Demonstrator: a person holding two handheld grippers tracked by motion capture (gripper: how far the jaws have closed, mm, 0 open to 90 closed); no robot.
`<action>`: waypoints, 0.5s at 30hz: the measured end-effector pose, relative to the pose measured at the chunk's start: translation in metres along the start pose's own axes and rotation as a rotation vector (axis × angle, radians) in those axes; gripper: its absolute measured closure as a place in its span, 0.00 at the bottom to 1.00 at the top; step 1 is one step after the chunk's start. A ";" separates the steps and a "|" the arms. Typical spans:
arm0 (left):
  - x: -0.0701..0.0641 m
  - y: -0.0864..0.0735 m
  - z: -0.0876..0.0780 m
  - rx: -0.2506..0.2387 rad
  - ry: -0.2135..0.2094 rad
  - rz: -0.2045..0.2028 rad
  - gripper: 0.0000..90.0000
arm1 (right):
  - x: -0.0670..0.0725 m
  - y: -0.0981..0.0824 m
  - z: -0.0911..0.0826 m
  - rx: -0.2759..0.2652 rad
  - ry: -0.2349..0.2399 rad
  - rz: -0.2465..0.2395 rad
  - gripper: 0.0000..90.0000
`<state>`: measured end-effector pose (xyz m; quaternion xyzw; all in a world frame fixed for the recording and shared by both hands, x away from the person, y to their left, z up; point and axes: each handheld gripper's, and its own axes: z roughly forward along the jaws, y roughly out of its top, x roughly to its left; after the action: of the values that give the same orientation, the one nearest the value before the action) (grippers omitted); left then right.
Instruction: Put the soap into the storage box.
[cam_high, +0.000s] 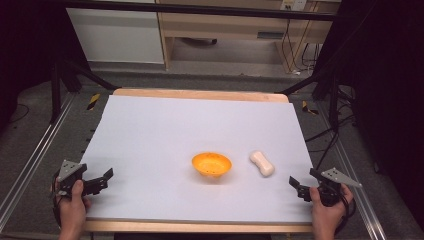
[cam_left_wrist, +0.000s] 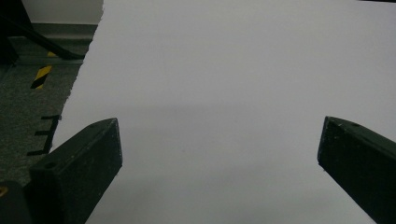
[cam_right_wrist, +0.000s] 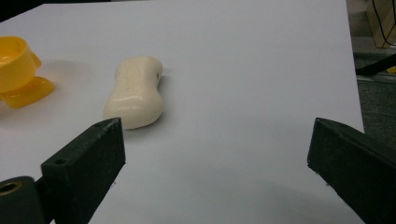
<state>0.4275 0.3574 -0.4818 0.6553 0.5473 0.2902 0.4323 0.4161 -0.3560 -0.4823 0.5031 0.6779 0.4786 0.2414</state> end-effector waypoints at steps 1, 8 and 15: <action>0.000 0.000 0.000 0.001 0.000 0.000 0.00 | 0.000 0.000 0.000 0.005 -0.001 -0.002 0.07; 0.000 0.000 0.000 -0.002 -0.001 0.000 0.00 | 0.003 0.004 0.002 0.061 -0.031 -0.013 0.12; 0.000 0.000 0.000 0.000 0.001 0.004 0.00 | 0.011 0.015 0.013 0.213 -0.049 -0.088 0.12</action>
<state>0.4274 0.3574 -0.4818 0.6564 0.5461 0.2913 0.4314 0.4291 -0.3405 -0.4722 0.5071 0.7402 0.3804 0.2239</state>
